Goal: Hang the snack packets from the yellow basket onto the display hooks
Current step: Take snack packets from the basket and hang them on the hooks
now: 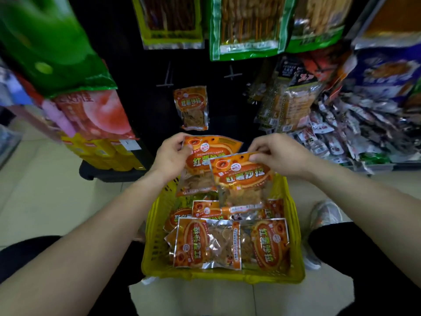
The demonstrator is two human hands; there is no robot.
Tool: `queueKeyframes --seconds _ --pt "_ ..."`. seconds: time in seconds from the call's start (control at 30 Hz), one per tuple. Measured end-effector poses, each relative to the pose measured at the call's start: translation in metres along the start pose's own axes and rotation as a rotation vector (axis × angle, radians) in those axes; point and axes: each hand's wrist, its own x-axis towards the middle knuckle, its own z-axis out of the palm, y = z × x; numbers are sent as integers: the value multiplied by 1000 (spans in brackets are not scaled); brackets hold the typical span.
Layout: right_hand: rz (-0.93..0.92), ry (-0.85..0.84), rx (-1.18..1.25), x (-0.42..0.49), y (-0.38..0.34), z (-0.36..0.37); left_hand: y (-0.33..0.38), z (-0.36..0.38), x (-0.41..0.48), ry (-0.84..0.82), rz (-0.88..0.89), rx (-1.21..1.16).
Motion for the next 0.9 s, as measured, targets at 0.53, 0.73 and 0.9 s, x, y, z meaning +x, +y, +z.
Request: queueKeyframes --seconds 0.53,0.73,0.9 --pt "31 440 226 13 -20 -18 53 11 -35 16 96 -201" --pt "14 428 253 35 -22 -18 52 22 -29 22 141 -189" --pt "37 413 253 48 -18 -17 51 19 -15 30 111 -149"
